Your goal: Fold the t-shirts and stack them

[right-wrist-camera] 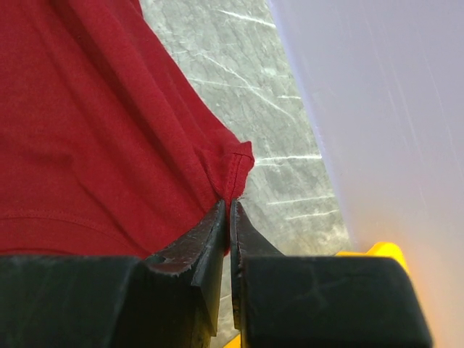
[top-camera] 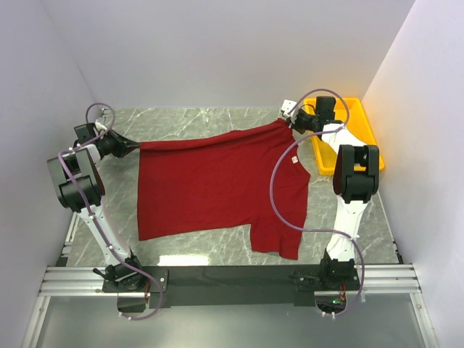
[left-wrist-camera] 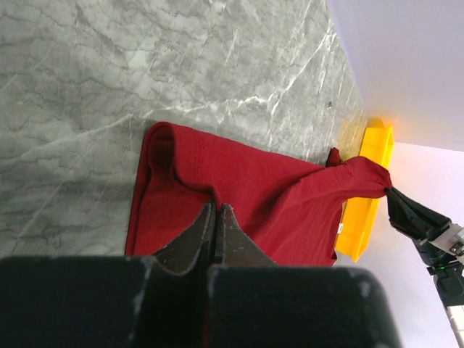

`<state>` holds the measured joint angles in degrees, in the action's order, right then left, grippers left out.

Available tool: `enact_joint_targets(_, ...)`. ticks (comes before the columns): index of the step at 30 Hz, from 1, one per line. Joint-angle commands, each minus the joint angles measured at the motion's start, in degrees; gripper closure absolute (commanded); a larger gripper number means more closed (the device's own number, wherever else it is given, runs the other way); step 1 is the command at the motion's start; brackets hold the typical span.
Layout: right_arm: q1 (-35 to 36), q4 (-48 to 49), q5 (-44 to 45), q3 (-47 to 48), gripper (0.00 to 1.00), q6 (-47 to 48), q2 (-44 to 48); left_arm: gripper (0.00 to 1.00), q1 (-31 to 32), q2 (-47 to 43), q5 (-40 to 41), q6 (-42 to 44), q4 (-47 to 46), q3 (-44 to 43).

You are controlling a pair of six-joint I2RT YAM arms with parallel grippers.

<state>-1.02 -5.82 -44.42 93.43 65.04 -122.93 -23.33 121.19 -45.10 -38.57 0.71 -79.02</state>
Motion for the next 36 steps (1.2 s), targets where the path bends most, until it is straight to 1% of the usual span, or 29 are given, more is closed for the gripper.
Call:
enact_joint_targets(1, -0.04, 1.16, 1.35, 2.02, 0.88, -3.68, 0.07, 0.99, -0.31, -2.97, -0.95, -0.10, -1.85, -0.34)
enact_joint_targets(4, 0.75, 4.22, 7.05, 2.90, 0.87, -6.32, -0.99, 0.99, -0.31, -2.54, -0.60, -2.55, -3.78, -0.78)
enact_joint_targets(6, 2.59, 5.74, 10.31, 2.81, 0.85, -8.16, -1.95, 0.99, -0.22, -2.10, -0.78, -3.79, -4.84, -1.13)
enact_joint_targets(7, 3.21, 5.65, 13.54, 5.25, 0.85, -8.78, -3.79, 0.99, 0.04, -1.75, -1.04, -5.28, -5.89, -1.74)
enact_joint_targets(10, 3.39, 3.99, 14.01, 9.65, 0.84, -9.57, -6.08, 0.99, 0.22, -1.39, -1.04, -5.12, -5.11, -2.71)
enact_joint_targets(12, 3.30, 3.02, 13.84, 10.89, 0.84, -10.02, -6.53, 0.99, 0.30, -1.39, -1.13, -4.77, -4.58, -3.24)
enact_joint_targets(13, 3.39, 1.19, 13.49, 11.25, 0.82, -9.93, -6.62, 0.99, 0.30, -1.39, -1.39, -4.24, -4.32, -3.33)
enact_joint_targets(16, 3.21, -4.44, 9.10, 12.13, 0.81, -5.72, -5.92, 0.99, 0.30, -1.57, -1.74, -2.84, -3.17, -3.24)
enact_joint_targets(18, 3.13, -3.85, 6.04, 7.58, 0.81, -3.09, -2.85, 0.99, 0.39, -2.00, -2.27, -2.13, -2.65, -2.37)
enact_joint_targets(19, 2.95, -1.41, 5.15, 3.21, 0.83, -2.55, -0.23, 0.99, 0.31, -2.27, -2.45, -1.34, -2.47, -2.10)
enact_joint_targets(21, 2.78, 0.81, 3.30, -0.60, 0.83, -1.32, 2.16, 0.99, 0.30, -2.62, -3.06, -0.72, -2.38, -0.70)
enact_joint_targets(24, 2.77, -2.60, 1.01, -2.46, 0.85, 1.14, 4.37, 0.99, 0.30, -3.15, -3.68, 0.94, -2.12, 0.88)
enact_joint_targets(26, 2.77, -1.75, 1.53, -2.99, 0.85, -0.34, 5.07, 0.99, 0.30, -3.32, -3.68, 1.65, -1.50, 1.41)
enact_joint_targets(27, 2.69, -0.08, 2.40, -2.47, 0.81, -7.13, 4.90, 0.99, 0.30, -3.41, -3.85, 1.83, -1.76, 2.03)
enact_joint_targets(28, 2.51, 1.59, 4.67, 1.02, 0.77, -11.73, 3.59, 0.99, 0.30, -3.67, -3.85, 1.83, -2.03, 2.38)
enact_joint_targets(29, 2.51, 0.65, 5.83, 4.01, 0.73, -19.43, 2.36, 0.99, 0.30, -3.76, -3.94, 1.83, -2.12, 2.64)
enact_joint_targets(30, 2.51, -1.19, 6.97, 7.61, 0.66, -23.16, 0.87, 0.99, 0.30, -3.85, -4.03, 1.92, -2.12, 2.82)
enact_joint_targets(31, 2.60, -5.64, 10.03, 15.65, 0.61, -26.77, -2.80, 0.99, 0.30, -3.94, -4.03, 1.92, -2.20, 3.00)
enact_joint_targets(32, 2.95, -8.39, 11.71, 20.34, 0.58, -33.50, -5.01, 0.99, 0.30, -4.11, -4.03, 1.92, -2.12, 3.09)
enact_joint_targets(33, 3.30, -11.55, 13.21, 25.26, 0.55, -35.75, -7.38, 0.99, 0.30, -4.12, -4.03, 1.92, -2.12, 3.17)
enact_joint_targets(34, 3.65, -18.71, 15.05, 34.88, 0.53, -37.16, -12.19, 0.99, 0.30, -4.29, -4.03, 1.92, -2.03, 3.26)
enact_joint_targets(35, 3.74, -21.31, 15.59, 38.72, 0.51, -40.22, -14.16, 0.99, 0.30, -4.29, -4.12, 1.92, -2.12, 3.35)
enact_joint_targets(36, 4.00, -22.81, 16.81, 41.28, 0.46, -42.25, -15.57, 0.99, 0.39, -4.38, -4.12, 1.83, -2.03, 3.35)
